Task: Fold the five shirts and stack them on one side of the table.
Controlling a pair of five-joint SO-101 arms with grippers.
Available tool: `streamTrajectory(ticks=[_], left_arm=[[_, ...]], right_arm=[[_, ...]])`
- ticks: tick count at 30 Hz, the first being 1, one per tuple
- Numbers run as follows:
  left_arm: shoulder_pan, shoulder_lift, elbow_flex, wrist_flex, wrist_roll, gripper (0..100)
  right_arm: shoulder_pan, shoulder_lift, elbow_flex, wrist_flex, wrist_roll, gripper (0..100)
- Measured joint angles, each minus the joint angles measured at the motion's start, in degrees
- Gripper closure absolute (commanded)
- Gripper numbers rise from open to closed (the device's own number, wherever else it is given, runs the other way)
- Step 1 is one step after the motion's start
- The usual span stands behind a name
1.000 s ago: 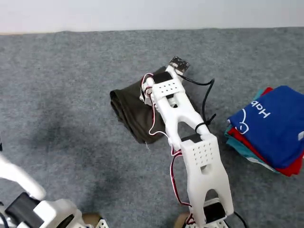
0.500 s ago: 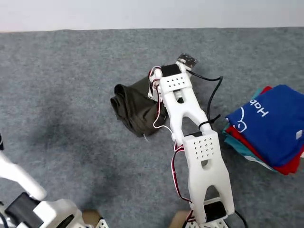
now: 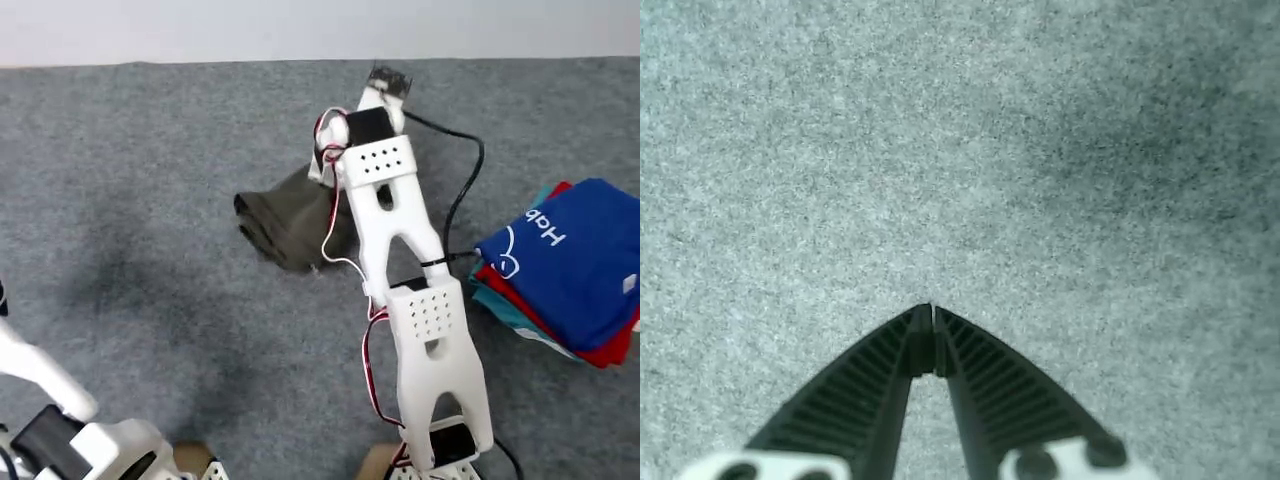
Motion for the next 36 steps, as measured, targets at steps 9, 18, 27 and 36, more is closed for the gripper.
streamTrajectory(ticks=[9,18,27,36], left_arm=[[0.0,0.0,0.0,0.0,0.0,99],[0.0,0.0,0.0,0.0,0.0,99],[0.0,0.0,0.0,0.0,0.0,99],[0.0,0.0,0.0,0.0,0.0,99]], right_arm=[[4.7,-21.6,16.9,0.0,7.6,99.2],[15.1,-43.2,32.7,0.0,19.3,99.2],[29.1,-48.7,33.9,0.1,29.1,99.2],[39.5,-44.8,36.0,0.1,34.5,99.1]])
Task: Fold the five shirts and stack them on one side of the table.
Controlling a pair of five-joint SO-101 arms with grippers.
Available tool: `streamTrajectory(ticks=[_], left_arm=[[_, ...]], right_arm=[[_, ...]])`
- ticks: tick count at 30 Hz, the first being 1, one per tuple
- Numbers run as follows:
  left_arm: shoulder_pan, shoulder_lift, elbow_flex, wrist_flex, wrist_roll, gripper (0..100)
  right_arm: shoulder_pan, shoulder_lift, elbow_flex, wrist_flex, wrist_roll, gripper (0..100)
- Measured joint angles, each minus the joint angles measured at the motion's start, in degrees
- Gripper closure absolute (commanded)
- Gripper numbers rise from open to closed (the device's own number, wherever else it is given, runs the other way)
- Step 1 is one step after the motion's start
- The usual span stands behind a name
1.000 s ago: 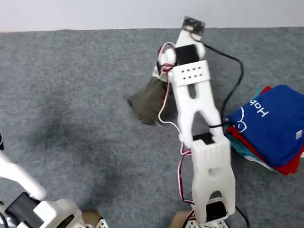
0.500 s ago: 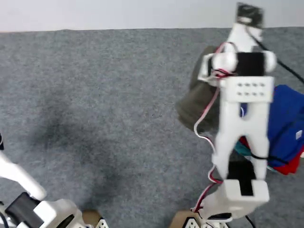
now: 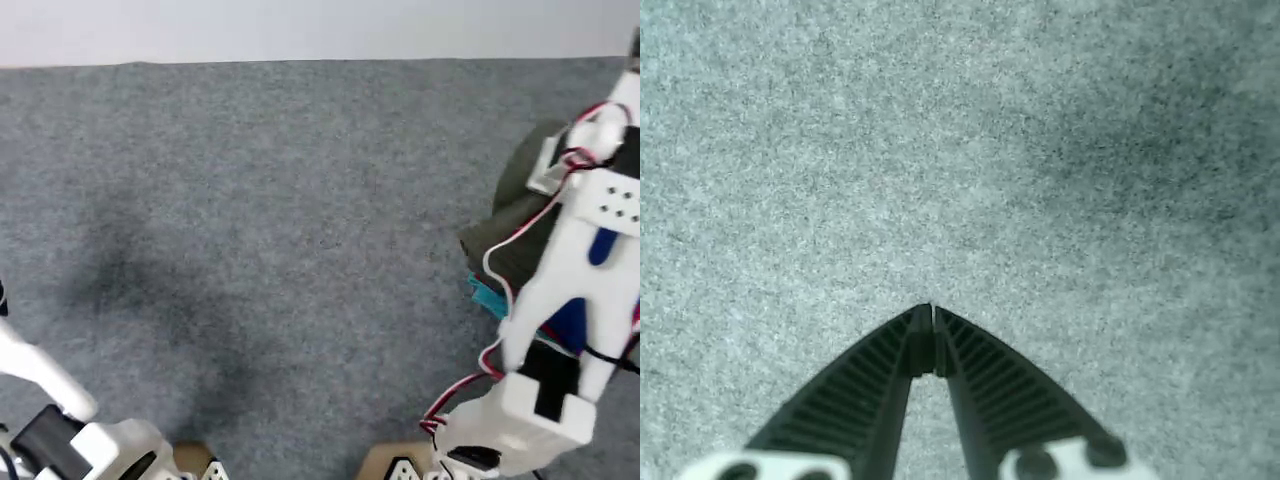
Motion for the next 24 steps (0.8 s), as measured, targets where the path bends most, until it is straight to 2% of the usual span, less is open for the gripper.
streamTrajectory(ticks=[6,17,24], left_arm=[[0.0,0.0,0.0,0.0,0.0,99],[1.9,0.0,0.0,0.0,0.0,99],[1.9,0.0,0.0,0.0,0.0,99]], right_arm=[[6.2,5.5,0.0,-0.4,3.4,99.1],[3.3,5.8,0.0,-0.9,3.7,99.1],[10.1,10.8,0.0,-6.2,7.7,99.1]])
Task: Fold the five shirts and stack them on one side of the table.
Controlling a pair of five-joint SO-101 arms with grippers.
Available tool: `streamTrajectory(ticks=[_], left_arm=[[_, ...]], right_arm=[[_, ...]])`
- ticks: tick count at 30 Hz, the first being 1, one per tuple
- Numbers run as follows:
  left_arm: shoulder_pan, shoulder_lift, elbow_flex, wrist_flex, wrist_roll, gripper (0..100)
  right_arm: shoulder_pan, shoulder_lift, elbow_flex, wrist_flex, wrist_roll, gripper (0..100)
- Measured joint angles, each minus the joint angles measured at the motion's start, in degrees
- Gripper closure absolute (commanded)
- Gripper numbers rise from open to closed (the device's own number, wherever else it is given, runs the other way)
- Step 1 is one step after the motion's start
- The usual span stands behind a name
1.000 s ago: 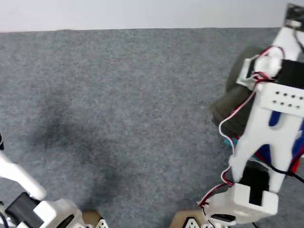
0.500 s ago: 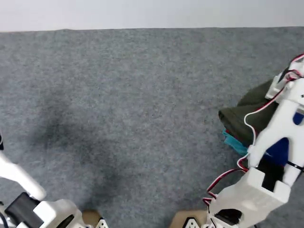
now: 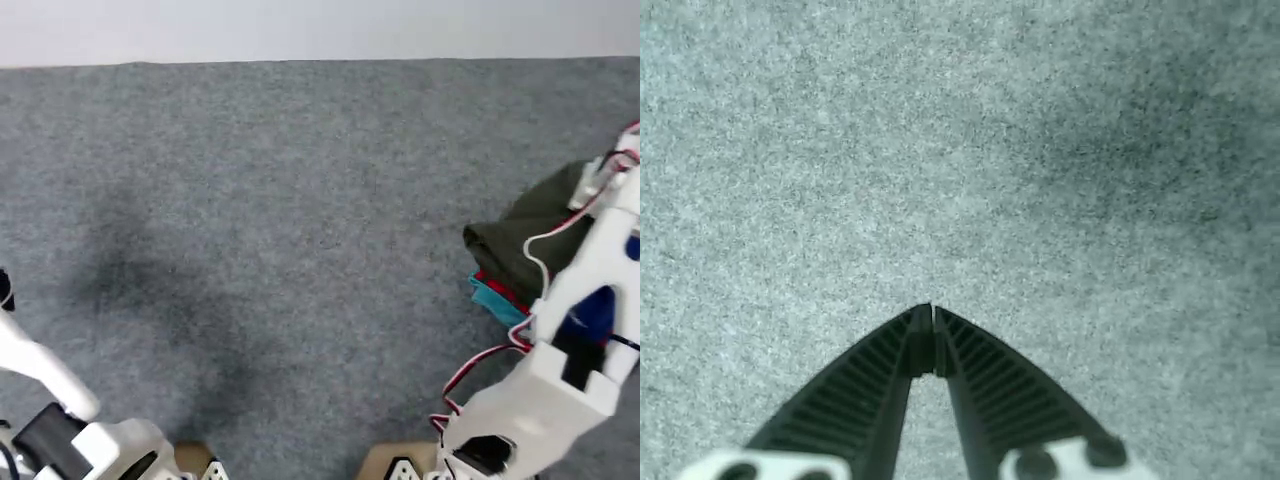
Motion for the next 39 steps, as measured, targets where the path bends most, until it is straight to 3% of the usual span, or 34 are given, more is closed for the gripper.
streamTrajectory(ticks=[9,11,16,18,24,32,39], left_arm=[[0.0,0.0,0.0,0.0,0.0,99],[0.0,0.0,0.0,0.0,0.0,99],[0.0,0.0,0.0,0.0,0.0,99],[0.0,0.0,0.0,0.0,0.0,99],[0.0,0.0,0.0,0.0,0.0,99],[0.0,0.0,0.0,0.0,0.0,99],[0.0,0.0,0.0,0.0,0.0,99]], right_arm=[[6.2,6.6,0.0,-2.8,7.0,96.0],[6.6,7.2,0.0,-2.9,8.0,86.4],[6.4,5.6,0.0,-1.7,8.4,49.2],[5.4,2.7,0.0,-0.2,8.4,43.5],[-1.3,-6.5,0.0,4.1,8.4,59.2],[-6.4,-9.1,0.0,5.4,8.4,99.3],[-11.5,-2.7,4.0,6.1,8.4,98.6]])
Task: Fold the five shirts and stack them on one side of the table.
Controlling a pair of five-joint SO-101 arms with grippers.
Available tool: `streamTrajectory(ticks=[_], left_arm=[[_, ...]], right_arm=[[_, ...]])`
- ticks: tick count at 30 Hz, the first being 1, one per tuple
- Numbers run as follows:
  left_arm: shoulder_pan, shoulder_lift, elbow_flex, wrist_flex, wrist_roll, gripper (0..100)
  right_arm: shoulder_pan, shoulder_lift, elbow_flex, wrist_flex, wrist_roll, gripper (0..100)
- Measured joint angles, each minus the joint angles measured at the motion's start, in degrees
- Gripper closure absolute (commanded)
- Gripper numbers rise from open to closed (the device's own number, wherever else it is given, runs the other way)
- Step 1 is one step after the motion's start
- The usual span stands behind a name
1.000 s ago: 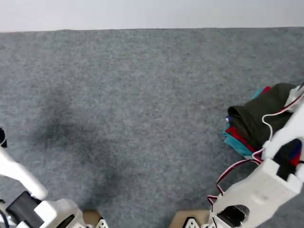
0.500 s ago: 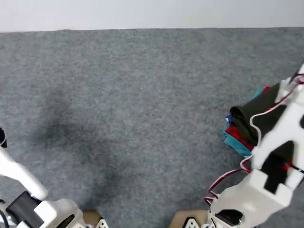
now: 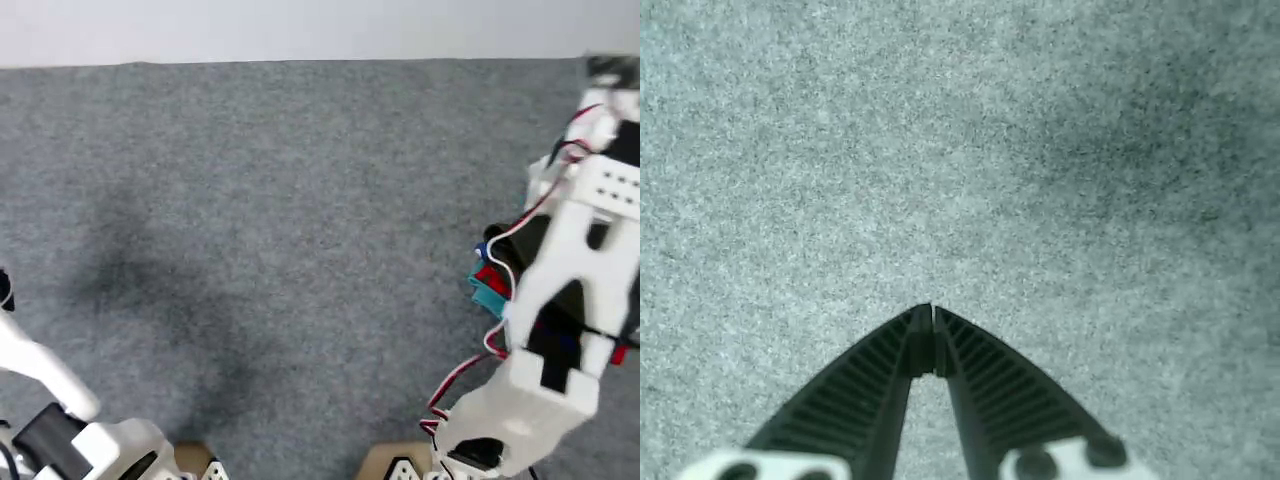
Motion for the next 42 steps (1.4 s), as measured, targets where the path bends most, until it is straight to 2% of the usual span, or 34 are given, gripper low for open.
streamTrajectory(ticks=[9,15,19,23,30,35,42], left_arm=[[0.0,0.0,0.0,0.0,0.0,99],[0.0,0.0,0.0,0.0,0.0,99],[0.0,0.0,0.0,0.0,0.0,99],[0.0,0.0,0.0,0.0,0.0,99],[0.0,0.0,0.0,0.0,0.0,99],[0.0,0.0,0.0,0.0,0.0,99],[0.0,0.0,0.0,0.0,0.0,99]], right_arm=[[-9.1,11.8,6.7,0.0,0.0,99.0],[-13.9,11.2,6.7,0.0,0.0,99.0],[-13.1,4.5,6.7,0.0,0.1,99.0],[-8.8,-1.3,6.7,-1.8,0.2,99.0],[-2.9,0.7,7.0,-6.1,0.2,99.0],[-4.5,9.7,7.0,-6.1,0.2,99.0],[-9.9,11.3,7.0,-5.1,0.2,99.0]])
